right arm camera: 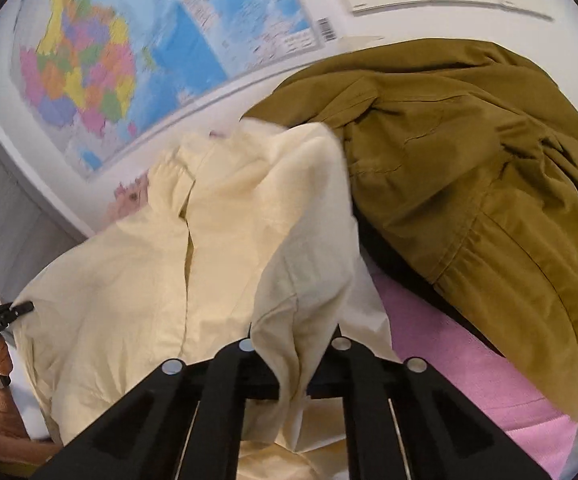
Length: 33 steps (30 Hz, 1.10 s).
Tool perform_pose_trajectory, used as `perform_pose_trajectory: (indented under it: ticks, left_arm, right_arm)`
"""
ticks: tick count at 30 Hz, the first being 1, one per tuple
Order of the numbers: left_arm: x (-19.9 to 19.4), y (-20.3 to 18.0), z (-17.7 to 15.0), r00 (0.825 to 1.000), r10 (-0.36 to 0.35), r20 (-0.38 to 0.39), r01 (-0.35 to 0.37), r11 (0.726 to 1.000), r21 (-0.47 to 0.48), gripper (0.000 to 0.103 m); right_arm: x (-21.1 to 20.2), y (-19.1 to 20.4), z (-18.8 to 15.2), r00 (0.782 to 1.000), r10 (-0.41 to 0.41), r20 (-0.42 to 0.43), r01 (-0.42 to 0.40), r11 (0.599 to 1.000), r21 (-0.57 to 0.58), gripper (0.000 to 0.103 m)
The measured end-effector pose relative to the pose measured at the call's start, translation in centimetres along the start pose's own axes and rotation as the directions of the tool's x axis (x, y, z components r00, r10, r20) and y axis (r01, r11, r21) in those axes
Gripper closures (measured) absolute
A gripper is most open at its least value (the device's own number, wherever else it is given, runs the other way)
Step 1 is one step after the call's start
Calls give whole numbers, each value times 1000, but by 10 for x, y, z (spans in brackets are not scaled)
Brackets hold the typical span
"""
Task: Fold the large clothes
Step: 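Lower the cream jacket onto the bed with both grippers and release it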
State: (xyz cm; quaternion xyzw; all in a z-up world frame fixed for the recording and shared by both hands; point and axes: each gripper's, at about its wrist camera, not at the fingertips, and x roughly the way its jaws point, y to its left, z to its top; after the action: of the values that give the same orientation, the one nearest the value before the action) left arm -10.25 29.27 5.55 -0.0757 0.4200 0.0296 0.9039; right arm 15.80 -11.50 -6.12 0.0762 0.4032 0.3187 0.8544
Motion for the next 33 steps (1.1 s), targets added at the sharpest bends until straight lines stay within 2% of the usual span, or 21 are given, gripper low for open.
perform_pose_trajectory:
  ticks: [3, 7, 9, 10, 12, 13, 14, 15, 16, 17, 18, 20, 21, 22, 24, 27, 29, 30, 31, 32, 33]
  left_arm:
    - [4, -10, 43, 998, 57, 27, -59, 995, 86, 99]
    - [48, -18, 79, 993, 117, 4, -116, 977, 181, 96]
    - [69, -17, 81, 992, 124, -17, -118, 973, 201, 92]
    - [87, -17, 76, 985, 171, -29, -159, 960, 232, 87]
    - [110, -11, 64, 978, 203, -57, -185, 955, 233, 83]
    - [122, -7, 57, 974, 210, -90, -184, 955, 233, 81]
    - [133, -3, 49, 971, 206, -120, -174, 957, 234, 76]
    - [137, 2, 45, 974, 182, -137, -148, 963, 225, 69]
    - [138, 8, 42, 976, 168, -138, -138, 969, 206, 60]
    - [132, 16, 44, 984, 138, -116, -118, 980, 161, 51]
    - [123, 22, 46, 991, 91, -96, -79, 989, 124, 43]
    - [95, 28, 55, 999, -33, 0, 33, 997, 70, 14]
    - [81, 26, 61, 997, -56, 54, 52, 996, 72, 10]
    - [68, 21, 70, 993, -49, 104, 39, 995, 91, 8]
    - [61, 12, 83, 990, -42, 133, 27, 993, 113, 5]
    - [87, -6, 95, 996, -62, 62, 52, 987, 151, 6]
    - [126, -20, 92, 999, 8, -48, 1, 981, 192, 6]
    - [145, -25, 87, 994, 39, -100, -17, 977, 211, 6]
    - [162, -27, 82, 988, 63, -142, -30, 974, 226, 10]
    - [178, -30, 75, 980, 85, -182, -41, 972, 233, 16]
    - [188, -28, 70, 974, 90, -206, -40, 971, 235, 22]
  right_arm:
    - [1, -5, 1, 1000, 8, 1, -8, 1000, 10, 97]
    - [4, 0, 2, 1000, -10, 12, 10, 1000, 2, 98]
    - [2, -2, 4, 1000, -20, 21, 19, 1000, 11, 98]
    - [4, 0, 6, 1000, -19, 23, 19, 1000, 15, 98]
    - [2, -3, 5, 999, -35, 13, 34, 999, 5, 98]
    - [2, -4, 5, 999, -52, 3, 52, 999, -7, 92]
    - [0, -2, 7, 996, -85, -3, 85, 996, -21, 79]
    - [-4, 0, 9, 995, -102, 5, 102, 994, -33, 75]
    - [-10, 4, 13, 992, -126, 25, 127, 990, -56, 61]
    - [-18, 10, 19, 984, -168, 66, 173, 981, -85, 49]
    - [-26, 17, 26, 973, -202, 115, 215, 970, -112, 45]
    - [-33, 33, 44, 961, -218, 169, 247, 954, -172, 35]
    - [-30, 41, 53, 964, -203, 174, 237, 950, -203, 34]
    - [-25, 50, 62, 965, -194, 175, 233, 941, -244, 31]
    - [1, 74, 83, 952, -248, 179, 296, 895, -333, 25]
    - [58, 101, 106, 937, -321, 138, 348, 821, -452, 26]
    - [93, 112, 114, 934, -350, 77, 340, 795, -503, 31]
    - [107, 114, 116, 933, -356, 48, 327, 790, -518, 35]
    - [115, 115, 116, 927, -373, 32, 333, 782, -527, 58]
    - [126, 116, 117, 914, -405, 11, 347, 768, -538, 95]
    - [133, 114, 117, 903, -430, -19, 352, 763, -542, 100]
